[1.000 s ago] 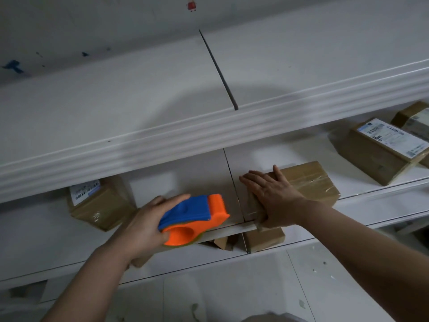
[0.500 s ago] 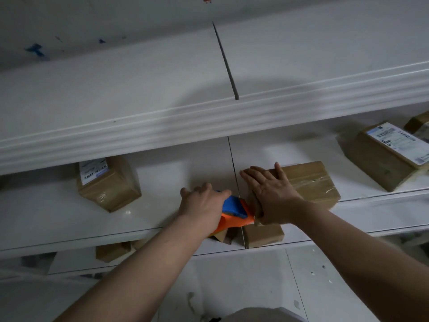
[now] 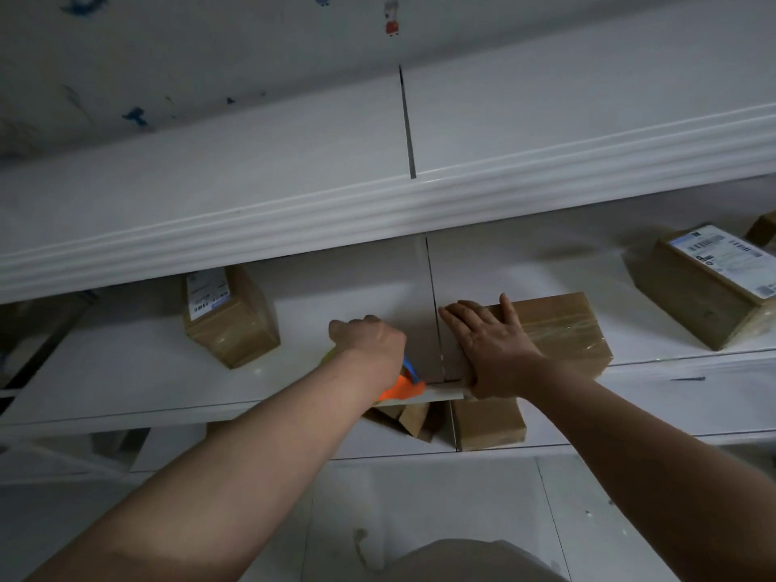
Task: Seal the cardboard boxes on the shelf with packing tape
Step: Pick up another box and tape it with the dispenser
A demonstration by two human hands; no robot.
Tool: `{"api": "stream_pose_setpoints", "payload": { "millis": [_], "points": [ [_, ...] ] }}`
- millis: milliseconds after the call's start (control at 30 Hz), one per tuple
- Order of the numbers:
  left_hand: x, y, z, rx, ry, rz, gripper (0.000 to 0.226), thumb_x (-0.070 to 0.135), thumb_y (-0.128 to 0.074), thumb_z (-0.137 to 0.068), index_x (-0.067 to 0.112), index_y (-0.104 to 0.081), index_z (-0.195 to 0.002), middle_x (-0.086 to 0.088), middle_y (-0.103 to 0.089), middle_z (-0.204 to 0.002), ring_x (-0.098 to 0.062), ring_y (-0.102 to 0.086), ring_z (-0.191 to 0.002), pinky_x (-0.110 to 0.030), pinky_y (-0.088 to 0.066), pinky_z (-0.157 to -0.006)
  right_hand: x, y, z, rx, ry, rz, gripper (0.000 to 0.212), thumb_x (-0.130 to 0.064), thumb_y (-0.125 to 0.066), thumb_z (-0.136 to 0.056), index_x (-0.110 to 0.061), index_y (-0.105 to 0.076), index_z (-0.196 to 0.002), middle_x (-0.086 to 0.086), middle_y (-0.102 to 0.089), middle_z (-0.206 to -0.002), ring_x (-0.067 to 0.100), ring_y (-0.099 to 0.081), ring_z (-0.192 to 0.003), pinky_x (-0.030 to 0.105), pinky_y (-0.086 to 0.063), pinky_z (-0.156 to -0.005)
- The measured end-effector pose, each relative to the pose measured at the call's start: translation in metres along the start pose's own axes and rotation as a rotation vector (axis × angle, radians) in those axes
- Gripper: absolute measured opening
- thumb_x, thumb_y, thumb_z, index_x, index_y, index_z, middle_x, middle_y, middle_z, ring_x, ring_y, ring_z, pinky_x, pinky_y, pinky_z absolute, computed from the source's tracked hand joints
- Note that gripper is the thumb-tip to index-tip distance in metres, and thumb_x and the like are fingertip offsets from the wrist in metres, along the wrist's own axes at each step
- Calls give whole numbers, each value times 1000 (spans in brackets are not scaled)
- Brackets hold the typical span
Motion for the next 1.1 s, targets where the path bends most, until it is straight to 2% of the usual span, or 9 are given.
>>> {"api": "stream_pose_setpoints", "payload": {
  "millis": [100,200,333,500,733,800,867,1000,1100],
  "points": [
    [-21,-16,0,9,-10,190,50,23,-57,-84,35,-46,-130,-5,-49,-117,-29,-52,-111,-42,-40,-85,1,2,-1,-37,7,-17,108,-45,-61,-78,-17,13,-152,3,2,-161,22,6,-148,65,4,-113],
    [-40,-19,-4,208,20,338,74,32,-62,-82,41,-24,-144,-8,-45,-119,-31,-51,-109,-42,-46,-86,1,5,-1,-83,28,-26,106,-41,-57,-81,-15,20,-150,4,11,-161,22,13,-148,65,2,-113],
    [-30,-32,-22,203,-16,402,93,29,-63,-82,38,-1,-151,-13,-31,-129,-32,-36,-120,-42,-34,-92,4,5,-2,-142,36,-34,110,-37,-60,-81,-13,25,-148,8,19,-159,23,20,-146,59,7,-116],
    [-17,-55,-43,340,-42,360,95,4,-59,-84,44,-4,-150,-13,-32,-135,-33,-33,-126,-46,-29,-99,12,3,-2,-120,43,-80,119,-43,-69,-76,-15,20,-150,3,16,-160,18,19,-146,41,18,-113],
    [4,-69,-54,388,-45,371,84,7,-55,-87,39,-10,-151,-9,-30,-138,-33,-32,-125,-45,-38,-99,15,6,-7,-123,-34,-97,115,-47,-67,-80,-13,17,-150,4,13,-161,17,16,-147,36,17,-114],
    [14,-46,-48,464,-63,552,67,8,-54,-91,30,-29,-148,-6,-35,-144,-28,-36,-127,-41,-42,-101,18,6,-11,-112,-51,-133,114,-48,-68,-80,-12,13,-151,6,10,-161,18,14,-147,35,15,-114],
    [25,-23,-40,484,-100,987,49,14,-49,-98,23,-40,-145,-3,-44,-144,-21,-46,-128,-37,-46,-101,20,8,-12,-81,-53,-150,110,-47,-68,-81,-12,8,-152,6,10,-161,19,16,-147,36,14,-114],
    [65,0,-16,261,-227,1488,55,32,-38,-104,20,-19,-154,0,-23,-159,-17,-25,-145,-32,-26,-115,39,20,17,53,-139,-101,99,-68,-43,-78,-20,-1,-153,3,17,-160,19,27,-143,52,12,-117],
    [90,-3,-9,158,-232,1540,59,36,-33,-104,25,-7,-155,1,-15,-161,-18,-19,-147,-36,-24,-116,71,21,56,288,-384,-288,74,-50,-40,-93,-19,-11,-153,6,2,-162,22,16,-147,56,7,-117]
  ]
}}
Point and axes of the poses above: each hand's wrist, its own z-axis away from the middle knuckle, its own y-axis out of the back of the hand, x = y × z, the point moved 6 cm from there along -z, towards the middle knuckle
